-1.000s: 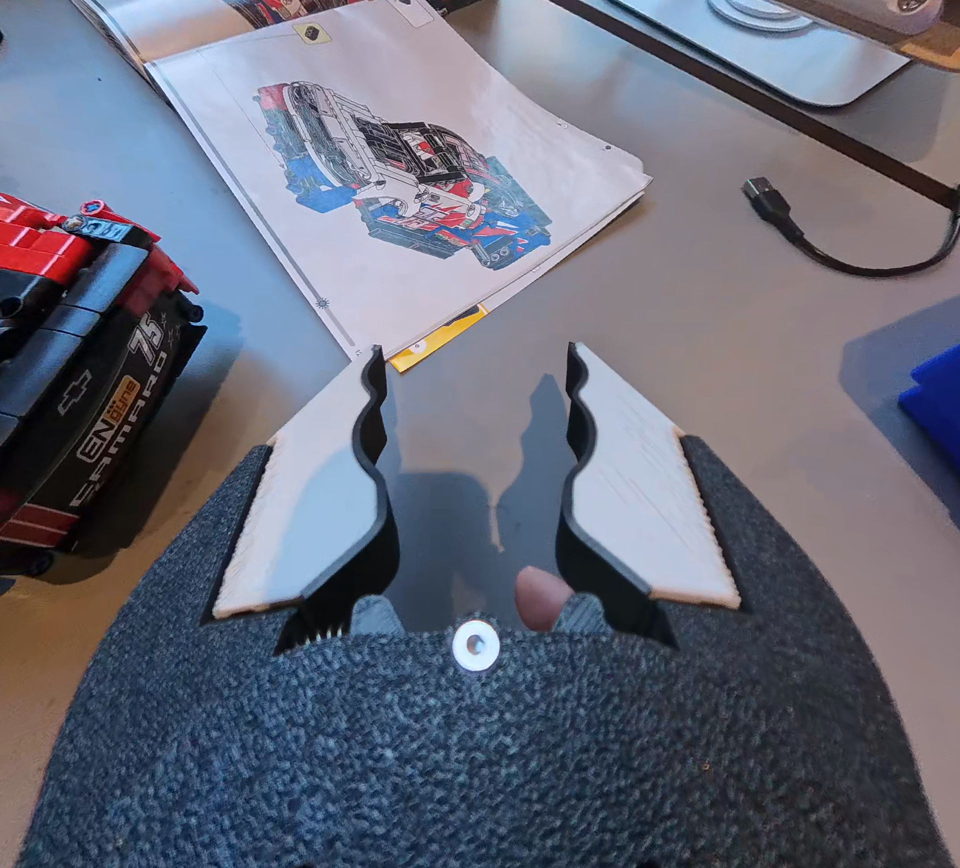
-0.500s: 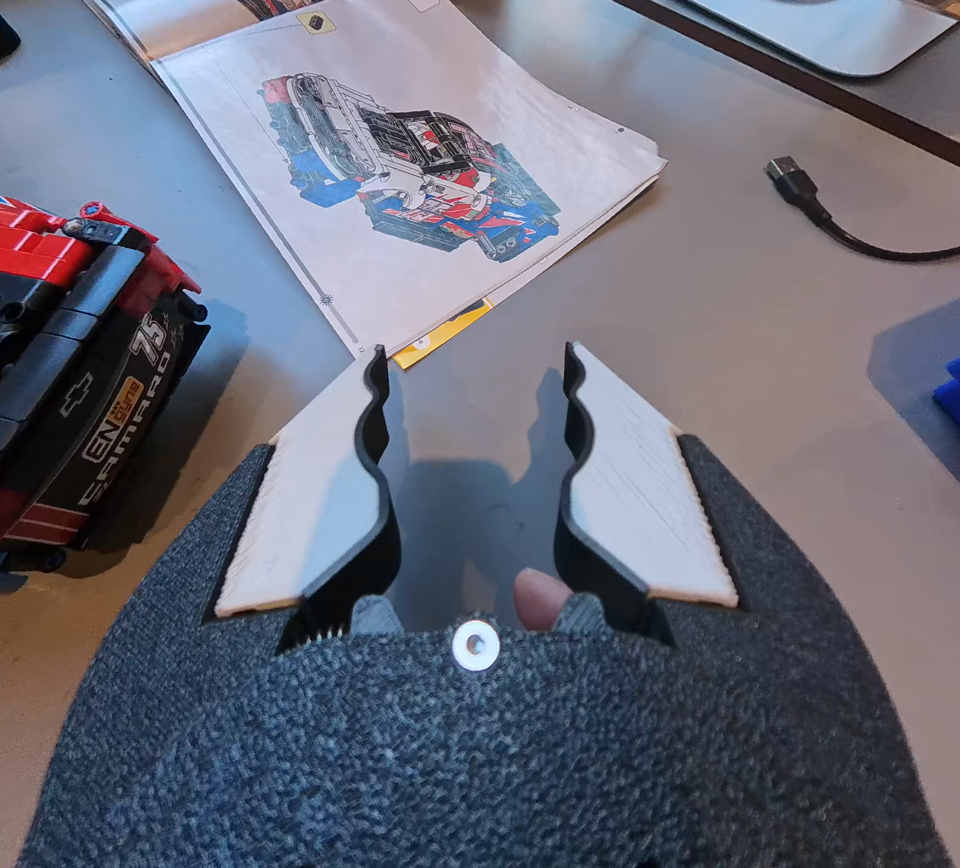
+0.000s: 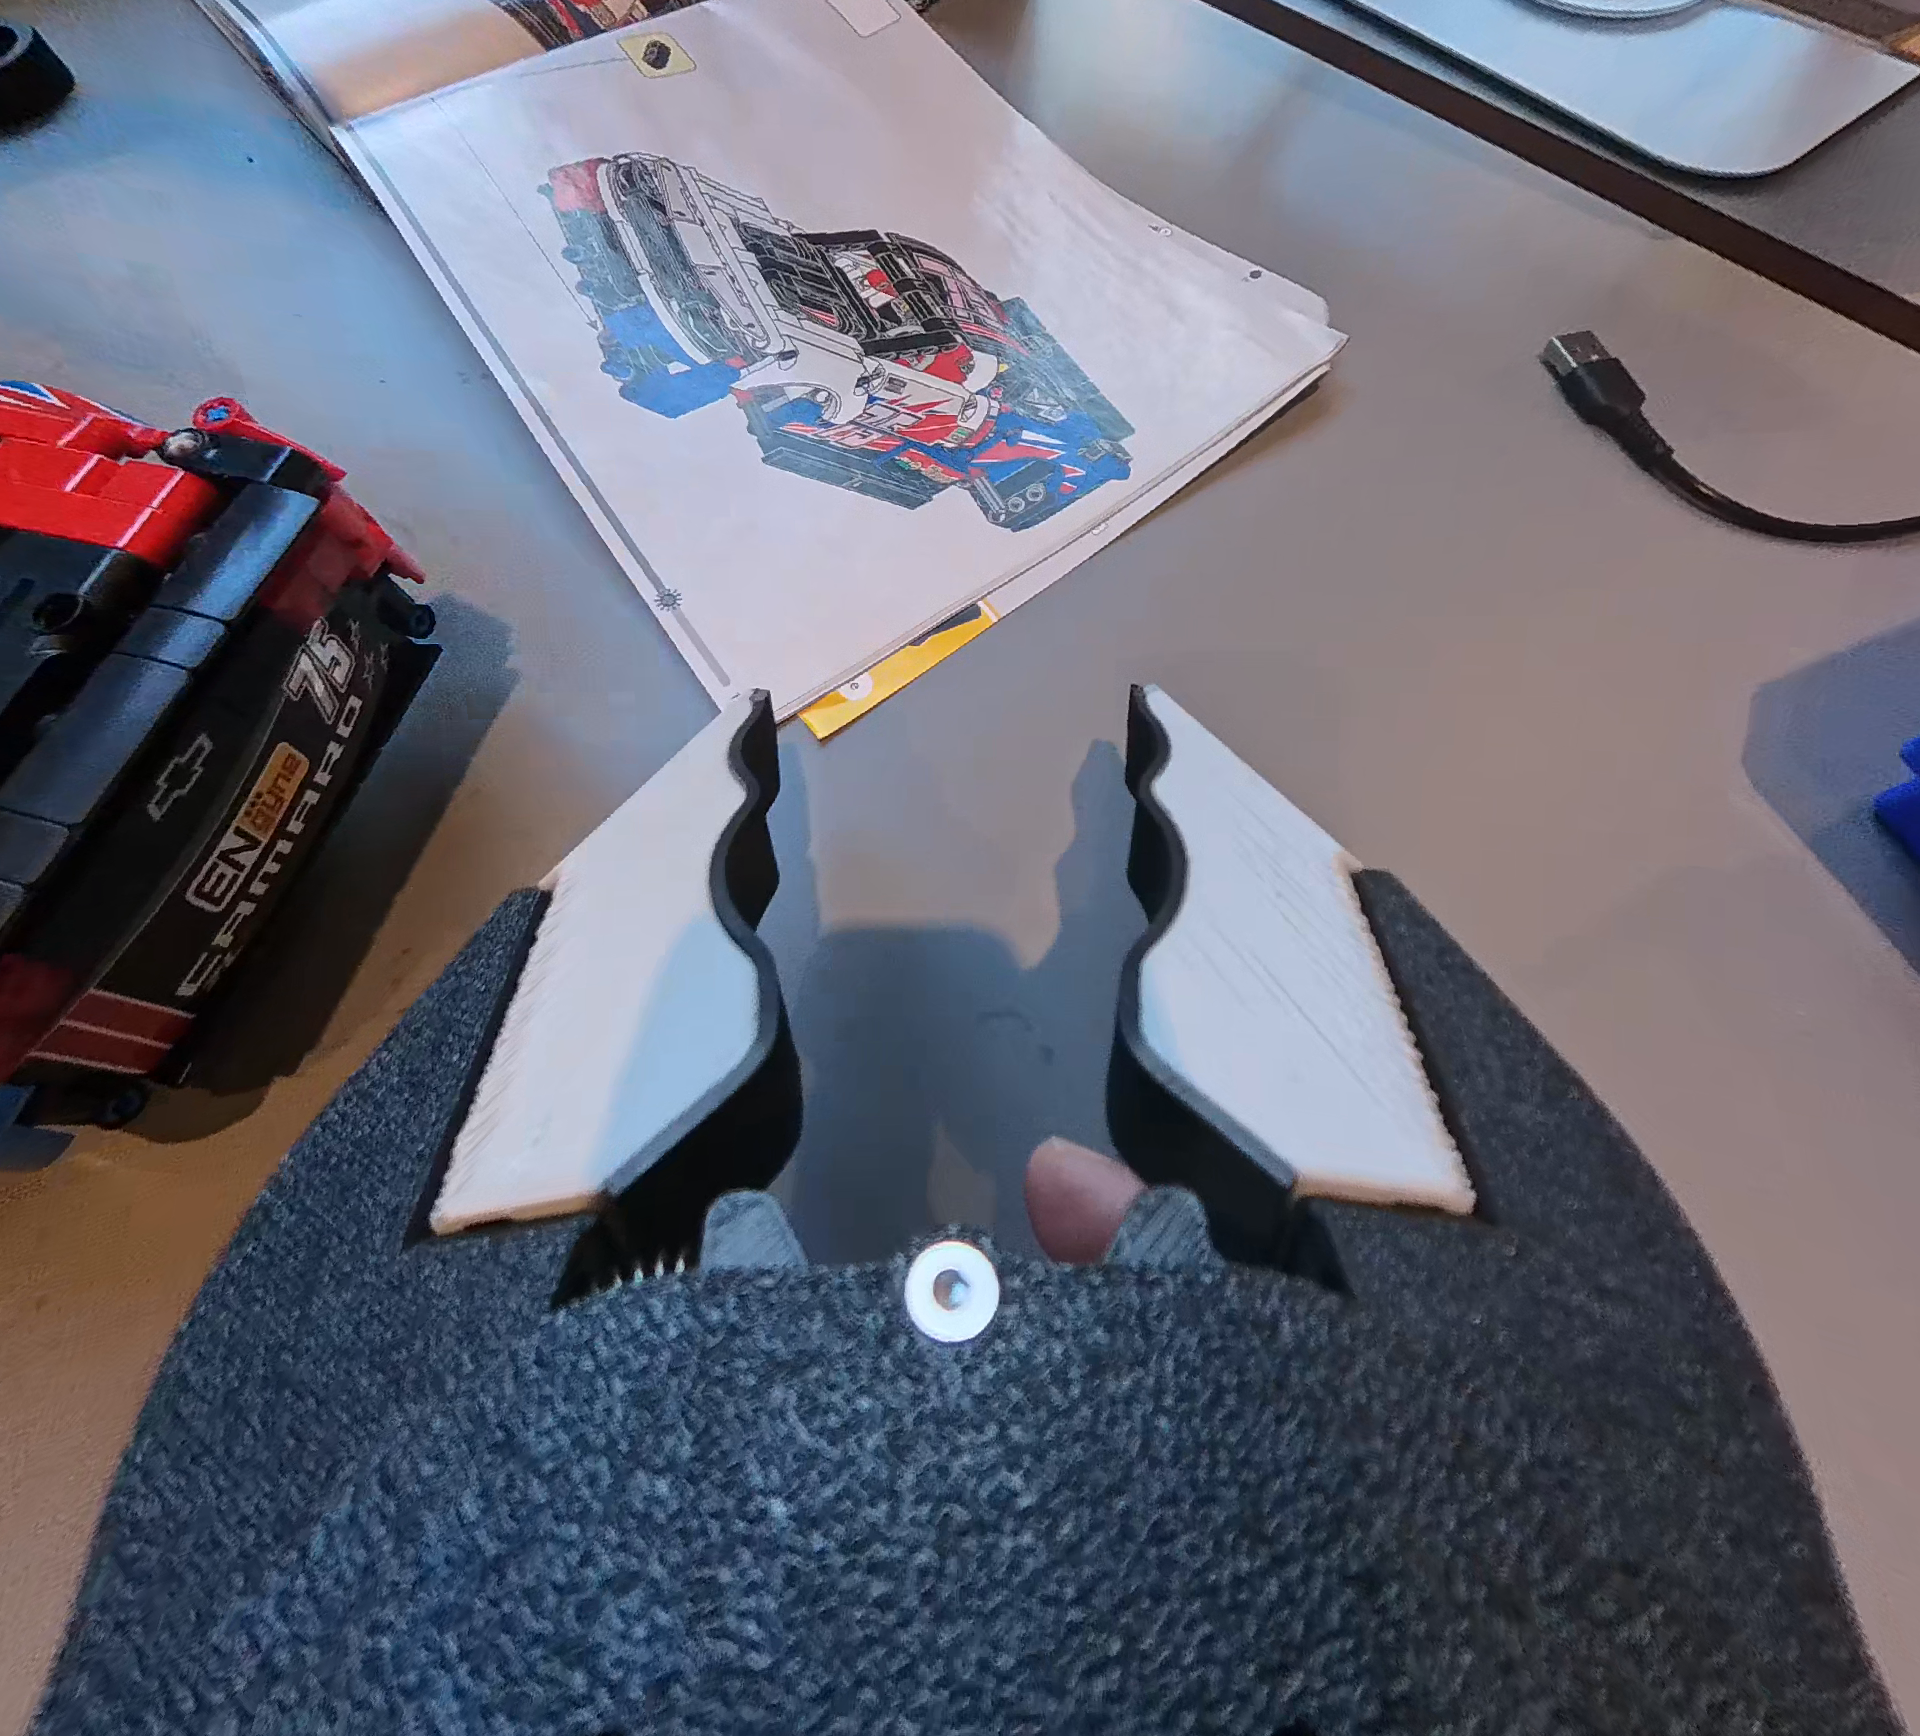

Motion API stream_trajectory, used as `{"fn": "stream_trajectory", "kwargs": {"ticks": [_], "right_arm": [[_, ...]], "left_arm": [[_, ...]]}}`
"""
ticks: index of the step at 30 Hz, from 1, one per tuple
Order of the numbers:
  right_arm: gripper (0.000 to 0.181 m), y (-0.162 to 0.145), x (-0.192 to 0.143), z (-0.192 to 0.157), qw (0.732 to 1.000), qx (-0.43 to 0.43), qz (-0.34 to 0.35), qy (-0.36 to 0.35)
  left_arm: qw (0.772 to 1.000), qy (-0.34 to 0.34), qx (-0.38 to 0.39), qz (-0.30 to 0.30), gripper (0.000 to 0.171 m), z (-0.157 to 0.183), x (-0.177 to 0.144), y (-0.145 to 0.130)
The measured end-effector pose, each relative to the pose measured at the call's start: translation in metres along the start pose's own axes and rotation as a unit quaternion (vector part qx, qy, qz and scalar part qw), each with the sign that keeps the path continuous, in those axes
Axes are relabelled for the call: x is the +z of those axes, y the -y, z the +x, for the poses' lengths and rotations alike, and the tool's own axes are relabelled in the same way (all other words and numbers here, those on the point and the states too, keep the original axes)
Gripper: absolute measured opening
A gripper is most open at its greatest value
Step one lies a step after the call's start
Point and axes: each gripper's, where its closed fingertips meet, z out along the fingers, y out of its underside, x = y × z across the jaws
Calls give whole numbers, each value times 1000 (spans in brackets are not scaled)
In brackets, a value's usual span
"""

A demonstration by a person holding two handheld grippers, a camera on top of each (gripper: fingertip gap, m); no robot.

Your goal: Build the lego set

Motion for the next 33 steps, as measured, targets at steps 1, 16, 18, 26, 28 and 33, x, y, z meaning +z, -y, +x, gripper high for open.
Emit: {"fn": "stream_trajectory", "kwargs": {"ticks": [1,16,18,26,28,33], "right_arm": [[67,0,0,0,1000,-1,1,0],[65,2,-7,-3,1000,12,18,17],[65,2,-7,-4,1000,11,17,22],[62,8,-5,-9,999,-15,25,19],[63,22,-1,-12,997,-60,34,20],[74,31,57,-30,979,-158,-98,88]], "left_arm": [[999,-12,13,-43,83,-9,23,-1],[958,-20,-2,-286,99,-45,144,-82],[960,-13,-12,-279,84,-50,143,-81],[980,26,-47,-192,0,-68,141,-79],[980,30,-58,-186,0,-68,141,-78],[981,3,-82,-175,0,-66,137,-78]]}}
